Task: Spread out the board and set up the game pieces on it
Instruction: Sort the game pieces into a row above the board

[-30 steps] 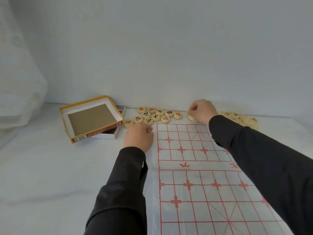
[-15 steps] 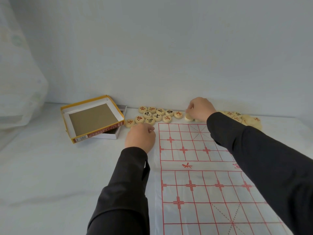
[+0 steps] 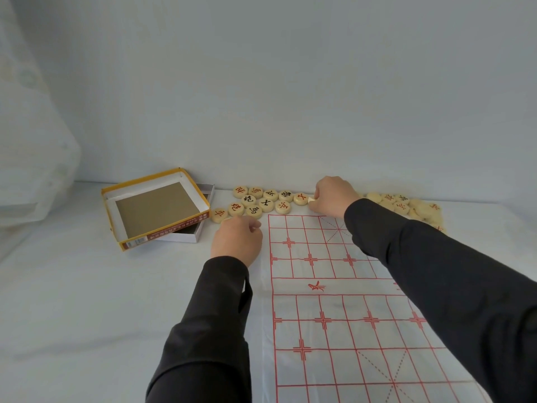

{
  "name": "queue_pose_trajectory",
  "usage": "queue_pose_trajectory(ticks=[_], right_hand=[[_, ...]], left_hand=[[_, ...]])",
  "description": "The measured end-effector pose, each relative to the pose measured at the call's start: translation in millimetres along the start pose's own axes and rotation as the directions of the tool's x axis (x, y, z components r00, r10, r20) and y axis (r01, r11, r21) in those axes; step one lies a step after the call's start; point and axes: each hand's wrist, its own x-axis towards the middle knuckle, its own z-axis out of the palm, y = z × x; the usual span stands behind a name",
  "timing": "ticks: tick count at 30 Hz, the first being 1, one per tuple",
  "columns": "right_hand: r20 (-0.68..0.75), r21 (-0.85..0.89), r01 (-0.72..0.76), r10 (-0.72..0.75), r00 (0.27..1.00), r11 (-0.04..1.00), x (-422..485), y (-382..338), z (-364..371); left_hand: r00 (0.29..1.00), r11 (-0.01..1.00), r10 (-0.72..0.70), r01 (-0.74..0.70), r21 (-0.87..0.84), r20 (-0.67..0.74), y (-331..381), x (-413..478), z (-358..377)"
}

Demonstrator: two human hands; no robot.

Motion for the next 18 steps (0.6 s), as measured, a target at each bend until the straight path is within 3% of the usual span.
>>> queue_pose_trajectory(ticks=[8,14,16,18], right_hand=[[0.018,0.289,-0.114,0.114,0.993,0.950,11.2,2.9,7.1],[-0.178,0.424,-0.058,0.146,0.973,0.904,10.5,6.6,10.5],[-0.265,0.411,-0.038,0.159,0.951,0.911,9.2,11.2,8.5],[-0.263,0.291,-0.067,0.147,0.954,0.954,9.3,15.3,7.3]], left_hand=[[1.000,1.000,-0.004,0.004,0.006,0.000,1.2,0.1,0.3],[1.000,1.000,-0.002,0.002,0.006,0.002,1.0,1.2,0.4],[1.000,1.000,-0.001,0.001,0.008,-0.001,1.2,1.2,0.9],[1.000,1.000,0.000,0.000,0.010,-0.006,1.0,0.9,1.1]])
